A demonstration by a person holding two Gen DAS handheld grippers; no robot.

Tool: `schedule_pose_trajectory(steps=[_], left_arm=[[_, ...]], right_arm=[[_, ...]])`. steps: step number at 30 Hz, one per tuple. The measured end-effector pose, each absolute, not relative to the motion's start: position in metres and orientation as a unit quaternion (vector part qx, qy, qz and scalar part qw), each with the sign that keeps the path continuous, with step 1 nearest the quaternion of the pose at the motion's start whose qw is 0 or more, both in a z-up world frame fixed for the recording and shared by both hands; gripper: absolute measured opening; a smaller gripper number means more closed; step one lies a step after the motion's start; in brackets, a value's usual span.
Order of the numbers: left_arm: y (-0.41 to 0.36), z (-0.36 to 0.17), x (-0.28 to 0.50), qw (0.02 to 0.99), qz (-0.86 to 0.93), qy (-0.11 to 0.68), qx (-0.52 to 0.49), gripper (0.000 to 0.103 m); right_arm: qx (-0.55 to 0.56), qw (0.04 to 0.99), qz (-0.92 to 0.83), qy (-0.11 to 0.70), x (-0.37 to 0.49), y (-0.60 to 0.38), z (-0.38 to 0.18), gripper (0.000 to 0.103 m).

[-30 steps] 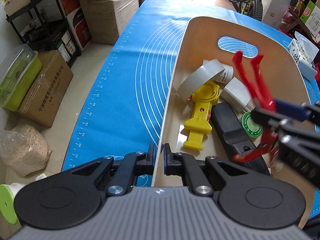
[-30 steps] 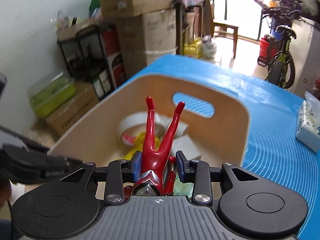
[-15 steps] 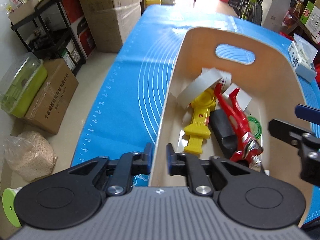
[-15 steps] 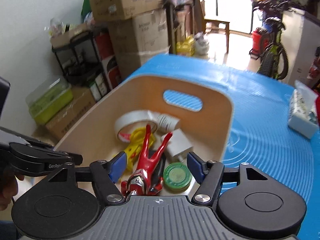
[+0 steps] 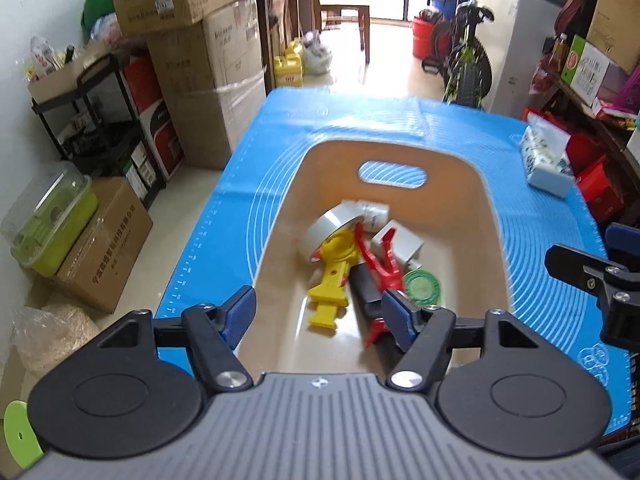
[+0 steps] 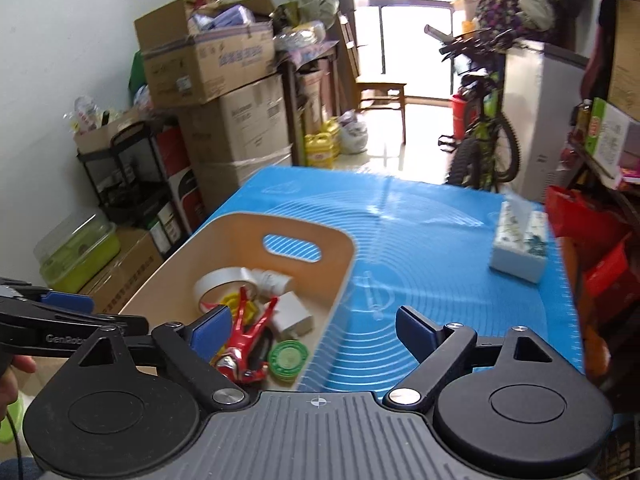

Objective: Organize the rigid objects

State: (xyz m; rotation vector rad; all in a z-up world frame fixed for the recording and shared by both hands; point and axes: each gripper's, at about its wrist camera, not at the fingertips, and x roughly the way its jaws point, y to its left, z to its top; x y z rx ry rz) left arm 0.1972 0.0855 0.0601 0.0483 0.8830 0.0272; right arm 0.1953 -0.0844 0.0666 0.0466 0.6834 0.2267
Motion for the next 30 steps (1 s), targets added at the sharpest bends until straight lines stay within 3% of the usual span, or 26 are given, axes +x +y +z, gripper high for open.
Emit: schedule_pose_trajectory(steps=[17,30], left_arm=[[0.011,0.109,0.111,0.931,-0.018,0.362,0.043,0.071],[-0.02,0.102,0.058,0.939,-0.022,0.34,0.048,0.071]], right_arm=[[0.031,0.954,0.056,0.292,0.1,-0.156,0.108,0.091],[0.058,0.962,0.028,0.266,0.027,-0.193,0.098,0.091]])
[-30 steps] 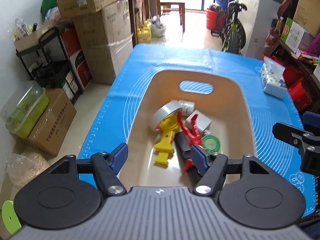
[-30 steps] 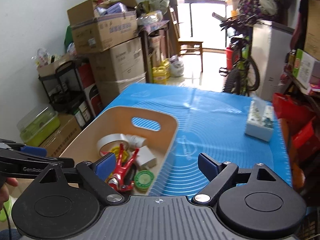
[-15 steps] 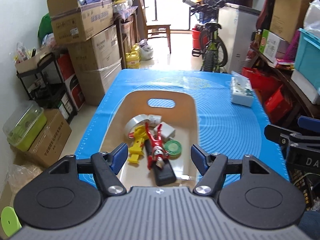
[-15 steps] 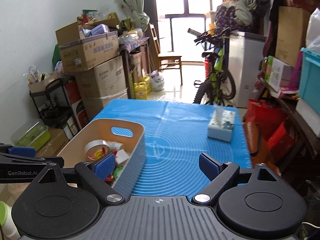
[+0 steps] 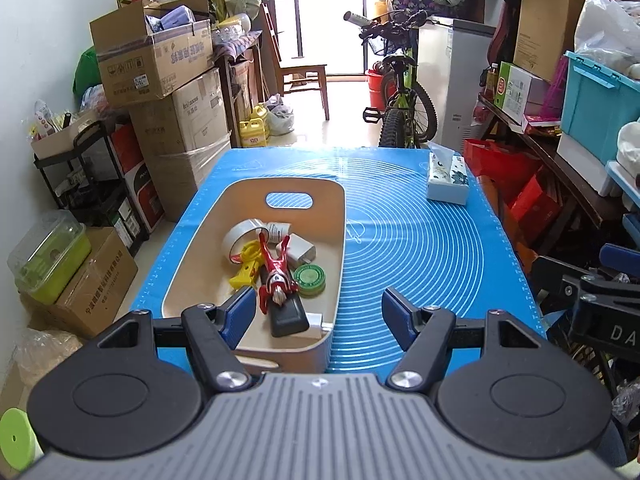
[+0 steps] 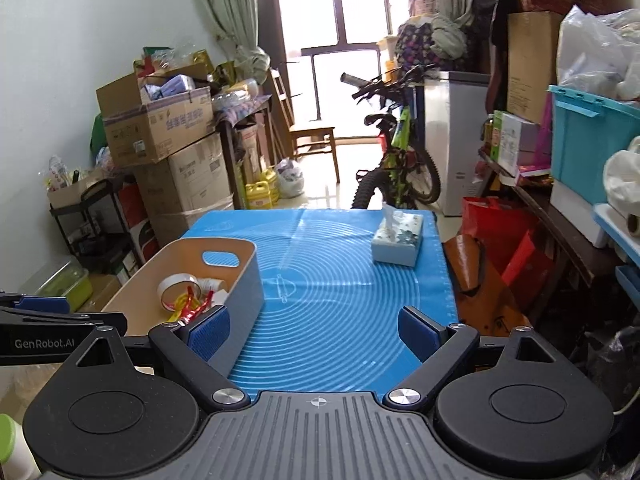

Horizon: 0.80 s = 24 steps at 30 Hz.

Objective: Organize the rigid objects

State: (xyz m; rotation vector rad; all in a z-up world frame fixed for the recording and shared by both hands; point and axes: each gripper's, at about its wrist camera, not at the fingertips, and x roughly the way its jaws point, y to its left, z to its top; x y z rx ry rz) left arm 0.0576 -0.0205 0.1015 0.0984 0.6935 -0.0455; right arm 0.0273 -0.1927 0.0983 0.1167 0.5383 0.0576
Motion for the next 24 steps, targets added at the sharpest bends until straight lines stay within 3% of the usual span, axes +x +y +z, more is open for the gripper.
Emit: schedule_pose_trajectory(steps=[24], left_arm=[[-0.03,0.035,-0.004,0.946,-0.016,0.319,0.062,0.071]], right_arm=[[0.04,0.965,-0.001,0.259,-0.053,-0.19,0.028,0.091]])
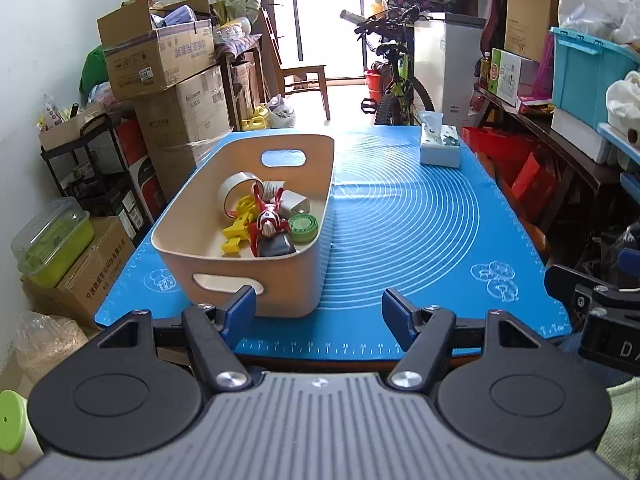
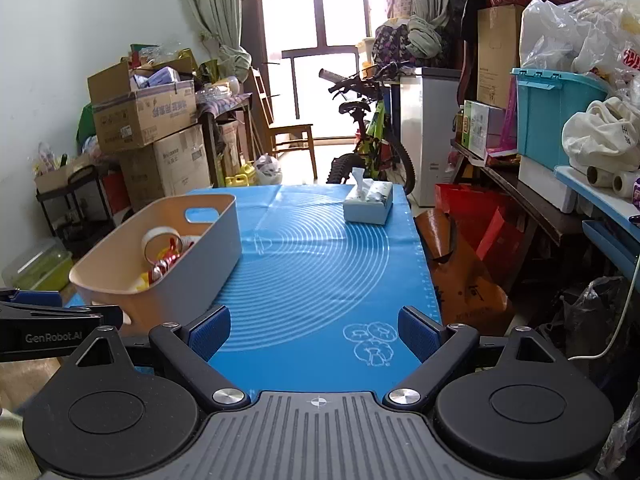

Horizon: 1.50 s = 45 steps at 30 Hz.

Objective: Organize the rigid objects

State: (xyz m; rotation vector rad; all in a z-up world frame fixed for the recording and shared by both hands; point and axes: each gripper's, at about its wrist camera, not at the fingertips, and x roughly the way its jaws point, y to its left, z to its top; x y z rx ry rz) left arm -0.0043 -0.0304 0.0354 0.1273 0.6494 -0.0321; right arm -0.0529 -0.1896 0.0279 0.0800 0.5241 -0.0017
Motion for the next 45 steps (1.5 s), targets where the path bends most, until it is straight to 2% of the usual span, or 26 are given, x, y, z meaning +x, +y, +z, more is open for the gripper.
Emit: schedule_pose_trajectory(steps=[12,45], left_arm=[[-0.039,0.012,-0.021,0.954,-0.024,0.287,0.081,0.071],[-0.039,0.011,-0.026,0.96,-0.031,0.269,0.072,0.071]], right_arm=[[0.001,0.972,0.005,0.235,-0.063,-0.172,0.015,0.091],[0.005,0.975,0.005,0.222,-0.071,-0.173,0.011,0.091]])
